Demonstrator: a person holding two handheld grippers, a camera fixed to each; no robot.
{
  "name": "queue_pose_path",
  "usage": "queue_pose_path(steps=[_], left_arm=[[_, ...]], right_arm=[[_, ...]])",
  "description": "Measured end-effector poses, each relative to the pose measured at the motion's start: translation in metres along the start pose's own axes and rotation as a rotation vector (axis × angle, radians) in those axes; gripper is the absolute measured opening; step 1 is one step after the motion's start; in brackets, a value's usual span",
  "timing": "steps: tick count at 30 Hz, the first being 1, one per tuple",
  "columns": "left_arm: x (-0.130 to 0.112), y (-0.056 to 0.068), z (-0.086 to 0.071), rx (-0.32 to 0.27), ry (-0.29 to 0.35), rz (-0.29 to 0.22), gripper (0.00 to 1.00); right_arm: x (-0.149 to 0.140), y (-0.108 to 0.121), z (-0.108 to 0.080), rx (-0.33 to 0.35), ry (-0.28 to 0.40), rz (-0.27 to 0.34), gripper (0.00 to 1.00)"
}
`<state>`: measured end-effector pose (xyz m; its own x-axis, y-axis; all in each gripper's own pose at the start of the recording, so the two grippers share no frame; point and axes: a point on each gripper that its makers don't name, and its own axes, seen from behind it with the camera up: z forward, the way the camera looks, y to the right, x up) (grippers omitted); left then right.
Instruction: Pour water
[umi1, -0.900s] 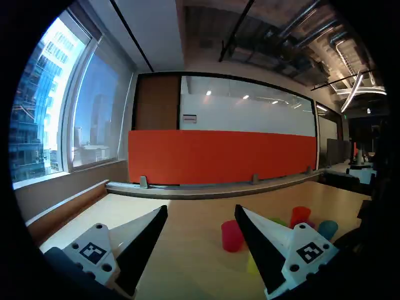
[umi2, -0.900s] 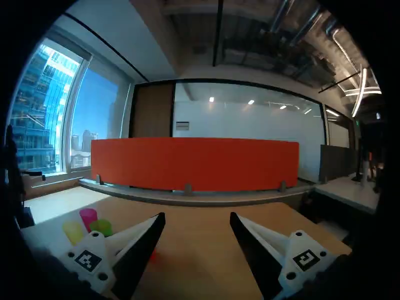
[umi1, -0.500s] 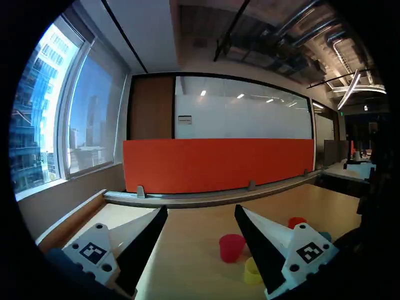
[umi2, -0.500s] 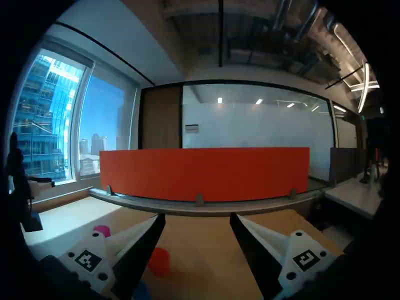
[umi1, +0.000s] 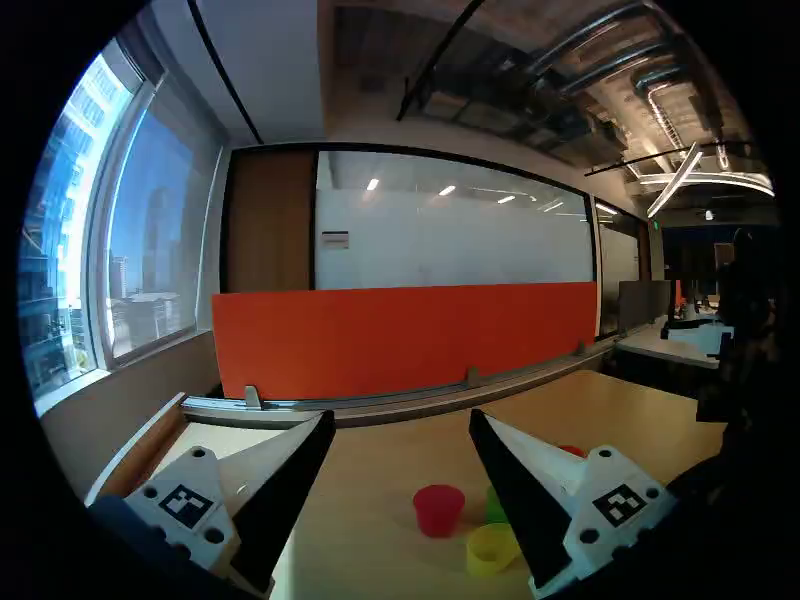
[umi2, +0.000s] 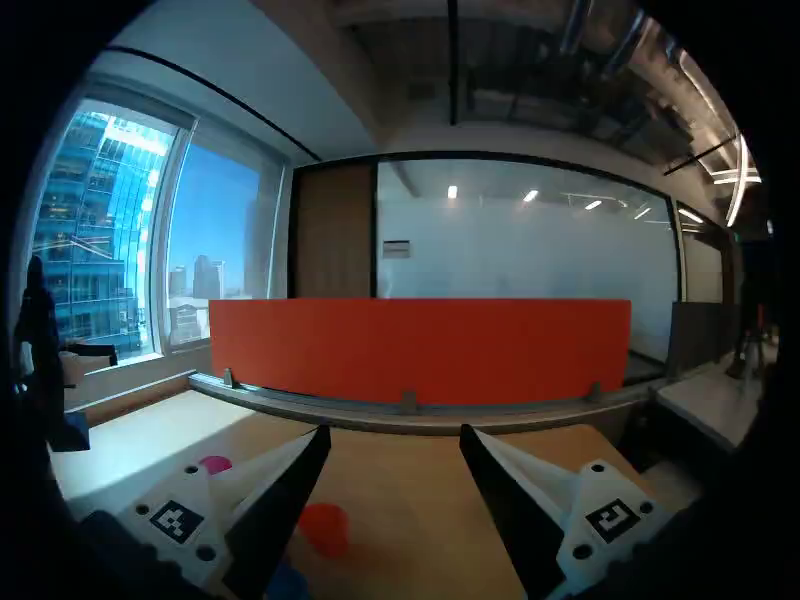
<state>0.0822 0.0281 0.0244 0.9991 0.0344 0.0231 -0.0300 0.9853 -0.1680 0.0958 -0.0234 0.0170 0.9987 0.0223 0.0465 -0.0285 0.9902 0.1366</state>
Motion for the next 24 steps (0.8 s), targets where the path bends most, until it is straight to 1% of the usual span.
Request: queue_pose_path(steps=[2,7,11,14,18,20,24], left_arm=[[0.002,0.006,0.001,-0.029,0.001,0.001,1.0],[0.0,0.027,0.003,-0.133,-0.02,0.004,1.0],[0.0,0.043,0.002,-0.216,-0.031,0.0,1.0],[0.005,0.053,0.0,-0.272,-0.023,-0.009,1.0],[0.007,0.059,-0.001,-0.319,-0.022,-0.01,1.0],[0.005,0.06,-0.001,-0.332,-0.028,-0.003,1.0],[0.002,0.059,0.001,-0.341,-0.043,0.012,1.0]], right_arm=[[0.0,-0.004,-0.001,0.025,0.0,0.006,1.0],[0.003,-0.018,-0.003,0.108,0.003,0.014,1.0],[0.007,-0.036,-0.007,0.198,0.007,0.006,1.0],[0.011,-0.052,-0.012,0.275,0.013,-0.011,1.0],[0.013,-0.069,-0.018,0.35,0.01,-0.03,1.0],[0.012,-0.075,-0.02,0.374,0.003,-0.032,1.0],[0.012,-0.08,-0.02,0.396,-0.007,-0.026,1.0]])
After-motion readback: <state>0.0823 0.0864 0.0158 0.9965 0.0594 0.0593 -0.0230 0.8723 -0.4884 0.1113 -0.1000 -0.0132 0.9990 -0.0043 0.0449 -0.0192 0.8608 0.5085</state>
